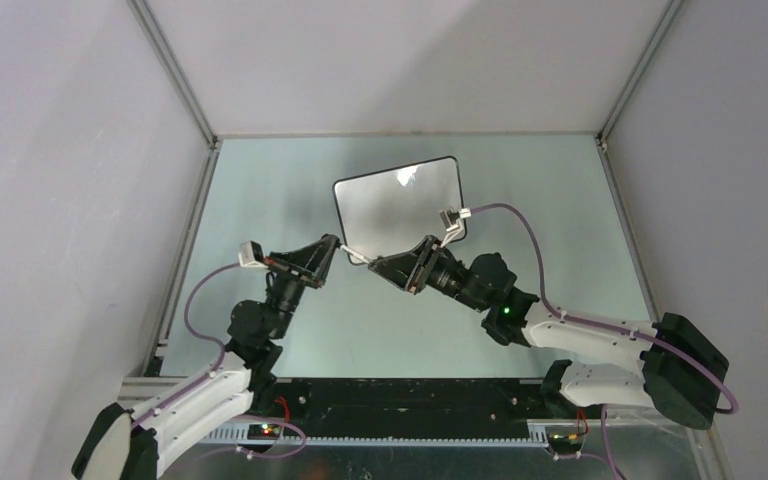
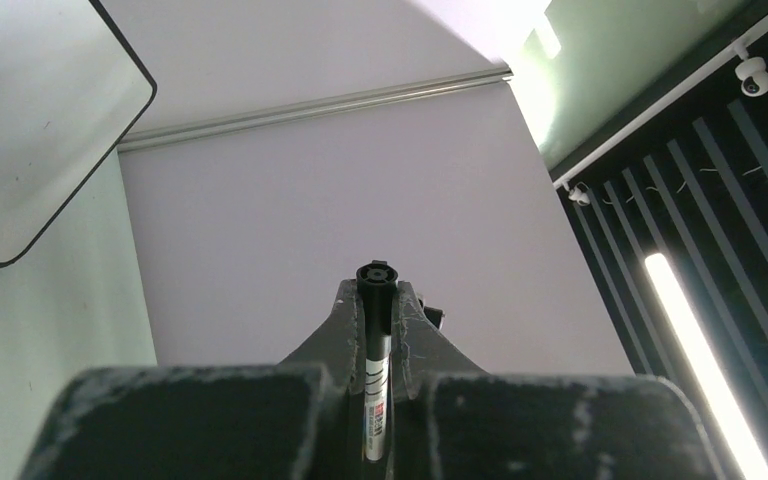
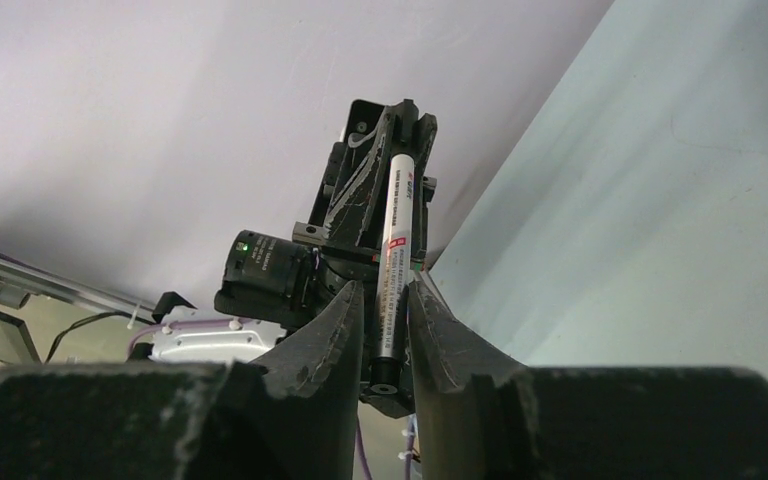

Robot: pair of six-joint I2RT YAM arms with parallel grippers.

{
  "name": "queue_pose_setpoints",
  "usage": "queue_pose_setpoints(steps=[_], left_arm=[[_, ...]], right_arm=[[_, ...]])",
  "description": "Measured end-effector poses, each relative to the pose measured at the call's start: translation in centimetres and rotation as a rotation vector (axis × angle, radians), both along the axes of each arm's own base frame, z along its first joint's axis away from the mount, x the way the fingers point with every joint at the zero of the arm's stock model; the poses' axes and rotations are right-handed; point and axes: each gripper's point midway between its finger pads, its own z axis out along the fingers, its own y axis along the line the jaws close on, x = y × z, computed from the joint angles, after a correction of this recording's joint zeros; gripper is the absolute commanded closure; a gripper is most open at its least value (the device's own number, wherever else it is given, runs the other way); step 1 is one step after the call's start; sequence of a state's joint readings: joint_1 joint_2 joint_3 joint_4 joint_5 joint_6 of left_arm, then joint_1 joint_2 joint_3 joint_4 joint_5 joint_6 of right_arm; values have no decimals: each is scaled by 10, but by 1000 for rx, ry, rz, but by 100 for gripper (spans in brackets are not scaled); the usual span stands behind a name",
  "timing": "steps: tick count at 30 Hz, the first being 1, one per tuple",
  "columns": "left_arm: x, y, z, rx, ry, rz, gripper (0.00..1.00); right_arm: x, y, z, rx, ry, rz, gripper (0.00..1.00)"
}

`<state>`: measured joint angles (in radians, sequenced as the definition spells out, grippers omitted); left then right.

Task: Write a sentence on the whiteboard
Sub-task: Open the pen cap.

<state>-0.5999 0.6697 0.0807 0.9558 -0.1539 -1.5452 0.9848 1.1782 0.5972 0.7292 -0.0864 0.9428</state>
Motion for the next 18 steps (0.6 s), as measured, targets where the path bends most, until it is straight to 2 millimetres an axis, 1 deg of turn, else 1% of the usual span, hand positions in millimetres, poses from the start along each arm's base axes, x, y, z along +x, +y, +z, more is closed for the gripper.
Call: queue_pose_setpoints(steps=[2,4,6,7,8,9,13,18], left_arm=[[0,0,0,1,1,-1,100],[0,-1,0,2,1,-3,100],[0,-1,1,2,0,-4,100],[0,-1,1,1,-1,-4,100],[0,-1,2,-1,-3,-4,100],[0,-1,3,-1,-8,-3,100],[0,-1,3,0,-8,0,100],[-2,4,5,-13,-20,13,100]], right_arm=[[0,0,-1,-3,2,0,69],[0,0,-1,-3,3,1,72],[0,0,-1,-2,6,2,85],[0,0,-1,-3,8,2,89],[0,0,-2,-4,11,1,99],[0,0,-3,-9,14,-1,100],[1,0,-5,-13,24,-4,100],[0,0,-3,-7,25,-12,100]])
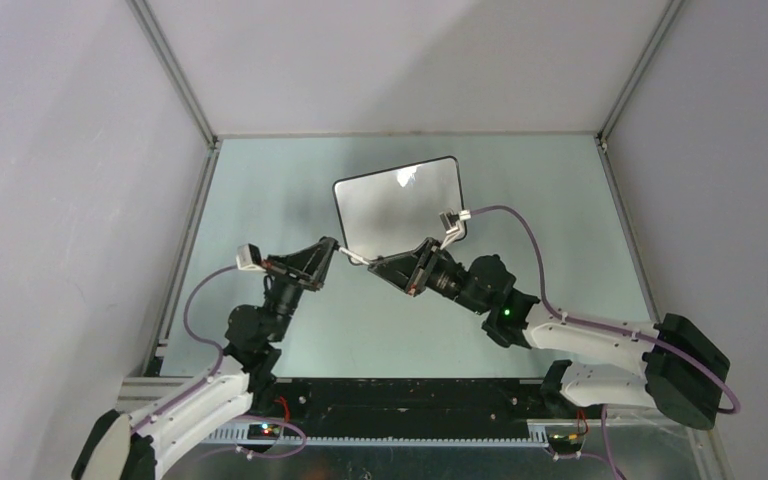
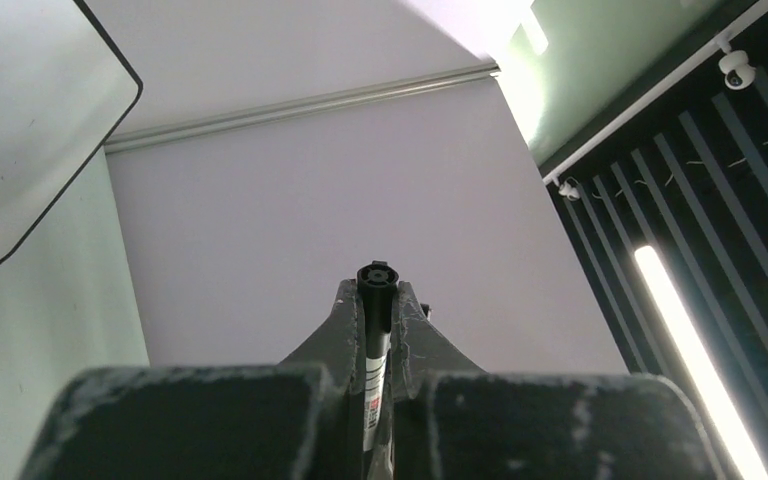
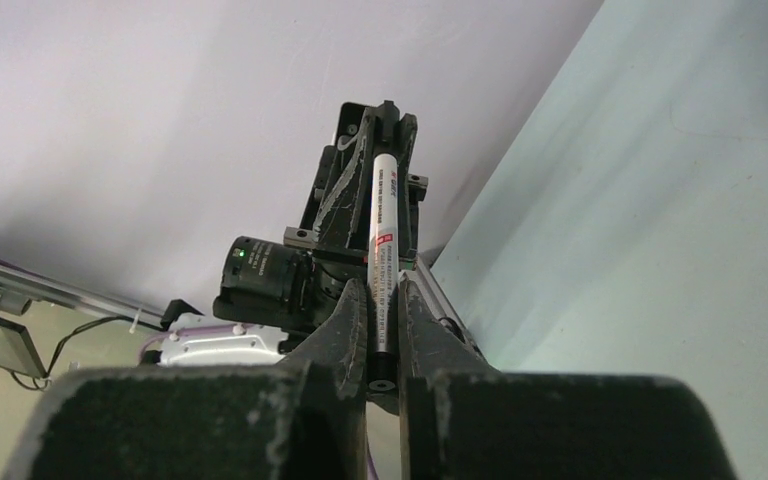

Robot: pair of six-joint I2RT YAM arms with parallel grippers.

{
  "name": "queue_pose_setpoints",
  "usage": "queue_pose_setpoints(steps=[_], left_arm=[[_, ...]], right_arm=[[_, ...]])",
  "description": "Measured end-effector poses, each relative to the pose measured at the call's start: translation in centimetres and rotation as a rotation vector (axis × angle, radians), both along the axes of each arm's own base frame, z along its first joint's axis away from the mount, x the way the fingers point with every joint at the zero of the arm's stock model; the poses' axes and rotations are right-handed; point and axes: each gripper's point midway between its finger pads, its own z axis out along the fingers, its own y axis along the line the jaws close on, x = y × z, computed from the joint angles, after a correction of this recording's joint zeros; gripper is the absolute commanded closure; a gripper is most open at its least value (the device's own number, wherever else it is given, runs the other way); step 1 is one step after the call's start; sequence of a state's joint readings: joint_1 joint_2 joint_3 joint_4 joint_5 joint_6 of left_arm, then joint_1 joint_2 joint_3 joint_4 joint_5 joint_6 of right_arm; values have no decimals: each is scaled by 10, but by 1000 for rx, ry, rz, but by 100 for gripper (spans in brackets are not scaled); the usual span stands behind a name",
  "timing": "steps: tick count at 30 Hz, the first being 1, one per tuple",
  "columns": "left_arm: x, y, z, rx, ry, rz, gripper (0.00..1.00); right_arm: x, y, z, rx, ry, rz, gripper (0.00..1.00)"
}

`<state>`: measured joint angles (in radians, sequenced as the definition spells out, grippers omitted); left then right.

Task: Write a sentence on the whiteboard
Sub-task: Open the pen cap, then place the pen cap at the center of the board.

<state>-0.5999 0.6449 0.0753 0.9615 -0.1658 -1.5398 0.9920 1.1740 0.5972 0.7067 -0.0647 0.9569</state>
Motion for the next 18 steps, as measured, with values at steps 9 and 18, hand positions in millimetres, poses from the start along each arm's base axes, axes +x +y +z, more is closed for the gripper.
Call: queue_pose_setpoints(steps=[9,18], left_arm=[[5,64,10,-27,-35,219,100],[30,78,-30,84,100,286,100]], right_arm=[[-16,-37,2,14,-5,-31,100],[-16,-70,-5,-32,-21,-104,100]])
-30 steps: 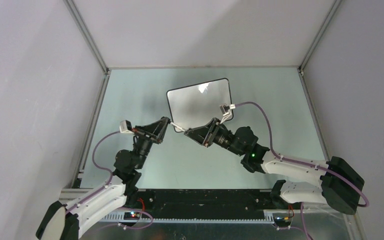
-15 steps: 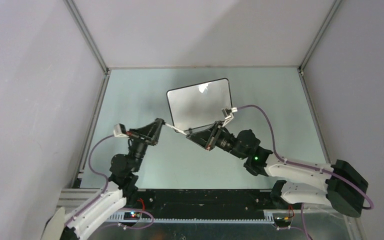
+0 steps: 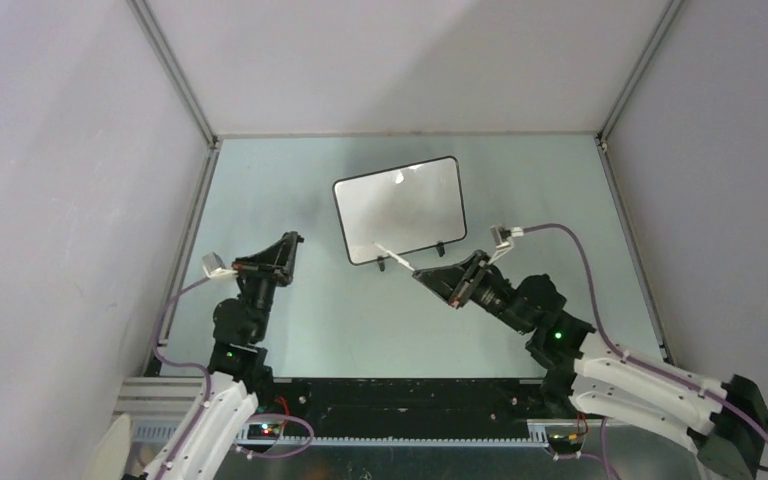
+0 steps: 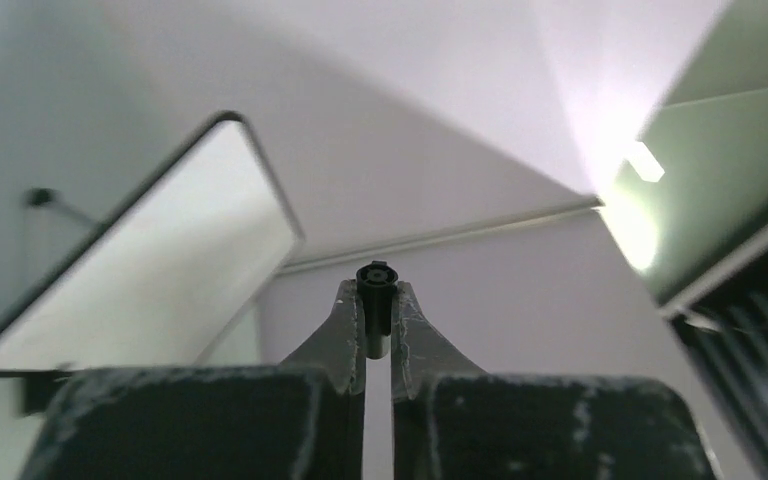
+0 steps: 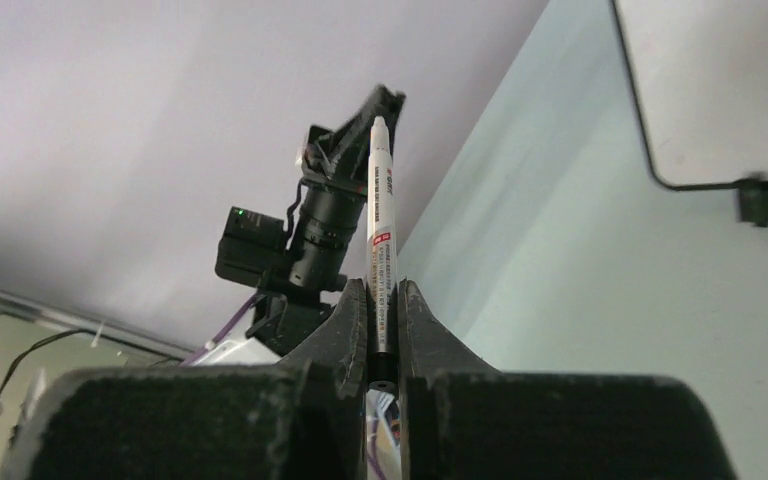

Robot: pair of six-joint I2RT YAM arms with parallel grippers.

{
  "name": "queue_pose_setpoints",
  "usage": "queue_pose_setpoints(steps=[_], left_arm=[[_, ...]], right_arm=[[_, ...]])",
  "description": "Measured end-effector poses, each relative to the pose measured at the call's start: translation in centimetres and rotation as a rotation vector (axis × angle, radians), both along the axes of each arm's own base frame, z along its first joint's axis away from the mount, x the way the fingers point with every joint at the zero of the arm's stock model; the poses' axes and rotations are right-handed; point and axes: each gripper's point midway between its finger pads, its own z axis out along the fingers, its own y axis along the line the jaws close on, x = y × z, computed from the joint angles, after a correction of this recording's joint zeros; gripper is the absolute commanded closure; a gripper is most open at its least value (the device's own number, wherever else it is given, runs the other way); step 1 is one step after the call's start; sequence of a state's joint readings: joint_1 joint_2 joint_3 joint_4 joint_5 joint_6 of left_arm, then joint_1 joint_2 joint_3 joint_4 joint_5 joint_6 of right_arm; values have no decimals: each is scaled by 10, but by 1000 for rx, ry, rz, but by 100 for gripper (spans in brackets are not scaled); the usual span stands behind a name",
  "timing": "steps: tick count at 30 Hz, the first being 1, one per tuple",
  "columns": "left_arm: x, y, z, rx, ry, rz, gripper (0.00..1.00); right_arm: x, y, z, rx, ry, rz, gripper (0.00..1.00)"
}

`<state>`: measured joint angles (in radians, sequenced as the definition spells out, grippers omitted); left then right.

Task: Write a sentence on the whiteboard
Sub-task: Place the pen cap at the center of the board.

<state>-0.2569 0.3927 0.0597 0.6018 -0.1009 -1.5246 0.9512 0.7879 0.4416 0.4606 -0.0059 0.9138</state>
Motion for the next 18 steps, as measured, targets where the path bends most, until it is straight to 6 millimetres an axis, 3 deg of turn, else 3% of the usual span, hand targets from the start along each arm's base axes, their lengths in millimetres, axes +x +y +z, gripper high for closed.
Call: queue_pose_setpoints(steps=[7,13,18], left_arm=[[16,20,-69,329,291,132,100],[15,33,-128,610,510,143,100],[7,33,-181,792,674,58,100]], right_arm=[[14,-53,2,-100,-82,-184,100],[33,-79,-16,-319,-44,-307,100],[41,-93,-18,-445,5,-373,100]])
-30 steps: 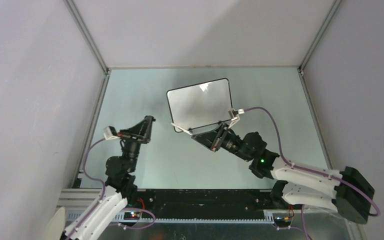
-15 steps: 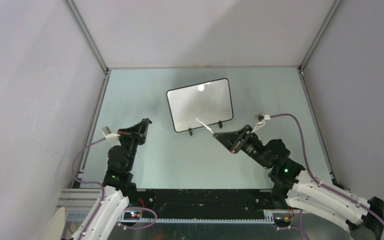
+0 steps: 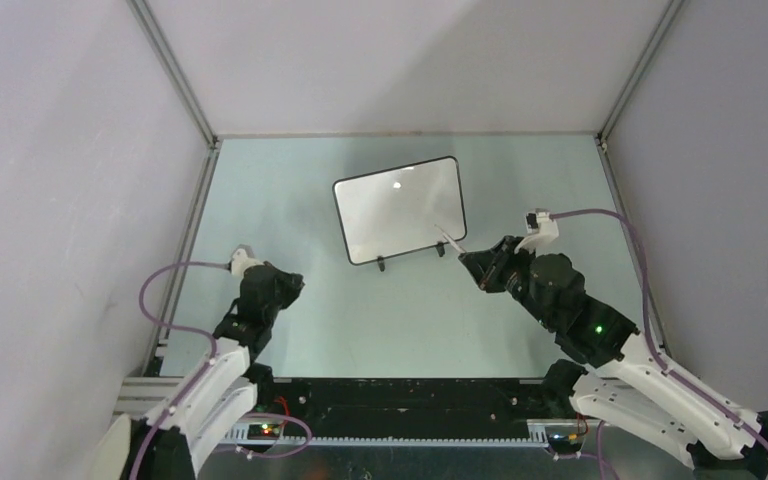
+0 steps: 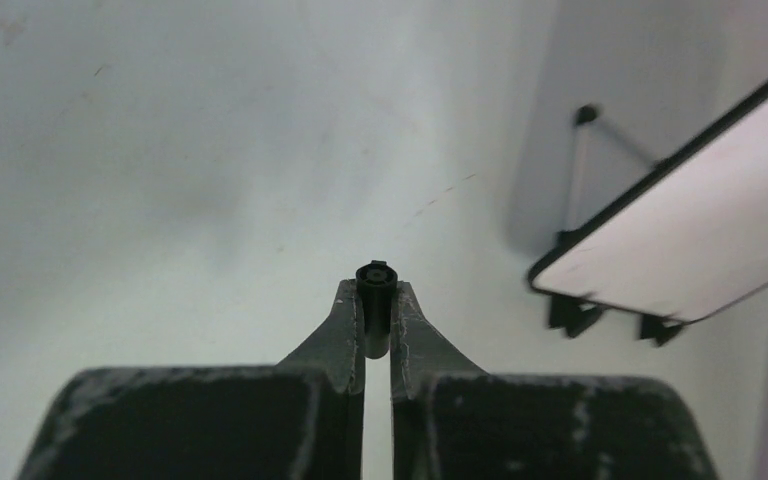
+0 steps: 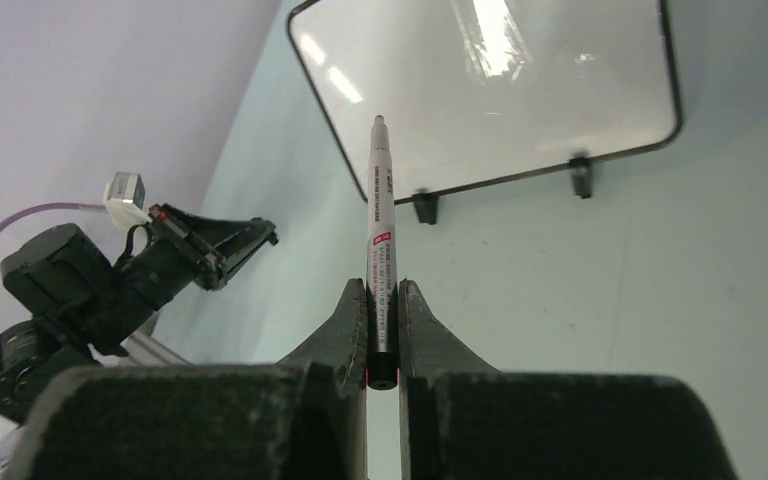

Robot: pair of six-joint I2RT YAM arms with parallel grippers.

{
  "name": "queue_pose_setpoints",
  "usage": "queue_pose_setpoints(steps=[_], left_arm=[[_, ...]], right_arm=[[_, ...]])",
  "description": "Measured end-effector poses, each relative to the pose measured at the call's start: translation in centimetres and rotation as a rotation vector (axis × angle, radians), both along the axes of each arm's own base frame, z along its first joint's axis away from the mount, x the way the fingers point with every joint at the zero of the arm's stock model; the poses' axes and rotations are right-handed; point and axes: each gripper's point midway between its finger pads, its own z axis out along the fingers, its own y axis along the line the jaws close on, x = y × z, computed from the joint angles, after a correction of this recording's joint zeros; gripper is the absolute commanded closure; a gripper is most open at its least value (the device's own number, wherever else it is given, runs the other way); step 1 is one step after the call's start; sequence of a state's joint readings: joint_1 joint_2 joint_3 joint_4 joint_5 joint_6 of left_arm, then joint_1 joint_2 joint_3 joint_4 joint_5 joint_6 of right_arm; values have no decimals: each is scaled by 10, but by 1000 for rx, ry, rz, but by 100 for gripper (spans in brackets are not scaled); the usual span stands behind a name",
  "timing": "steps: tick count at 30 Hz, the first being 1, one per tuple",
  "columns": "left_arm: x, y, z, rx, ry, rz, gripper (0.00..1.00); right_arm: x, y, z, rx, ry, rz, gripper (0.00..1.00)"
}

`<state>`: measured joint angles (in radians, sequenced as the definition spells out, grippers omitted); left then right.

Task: Write a sentence on the whiteboard
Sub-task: Place the pen cap at the center of the board, then write a sentence on the whiteboard.

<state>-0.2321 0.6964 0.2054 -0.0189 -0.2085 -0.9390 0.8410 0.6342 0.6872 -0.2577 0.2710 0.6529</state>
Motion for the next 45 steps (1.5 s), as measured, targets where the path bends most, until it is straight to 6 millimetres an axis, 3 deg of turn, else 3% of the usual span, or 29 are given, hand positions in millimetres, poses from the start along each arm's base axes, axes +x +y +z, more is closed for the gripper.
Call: queue_pose_setpoints(steps=[4,8,10,20,22,25,29,33,35,41,45], left_arm=[[-4,0,-20,84,122,-55,97],[6,-2,-9,143,154,-103,78],[11,-4,-2,158,155,-121,73],[4,-11,-18,173,238,-193,71],[3,-11,-20,178,246,-199,62],[2,-10,-19,190,244,-208,38],[4,-13,0,187,168,-224,16],[17,-25,40,143,-13,-264,2],[22,-31,52,112,-89,-290,1],[31,-42,55,54,-173,-361,1],[45,-48,69,26,-267,-414,0]], right_arm=[[4,-6,-3,-84,66,-68,100],[2,-4,-6,-144,134,-100,100],[0,-6,-12,-163,162,-98,100],[-15,-15,4,11,69,140,100],[-16,-16,10,43,52,179,100],[-15,-13,14,68,49,237,100],[-16,2,8,82,92,353,100],[-16,11,-4,83,147,424,100],[-16,12,-6,76,149,436,100],[-13,6,3,64,88,405,100],[-5,0,9,50,43,363,100]])
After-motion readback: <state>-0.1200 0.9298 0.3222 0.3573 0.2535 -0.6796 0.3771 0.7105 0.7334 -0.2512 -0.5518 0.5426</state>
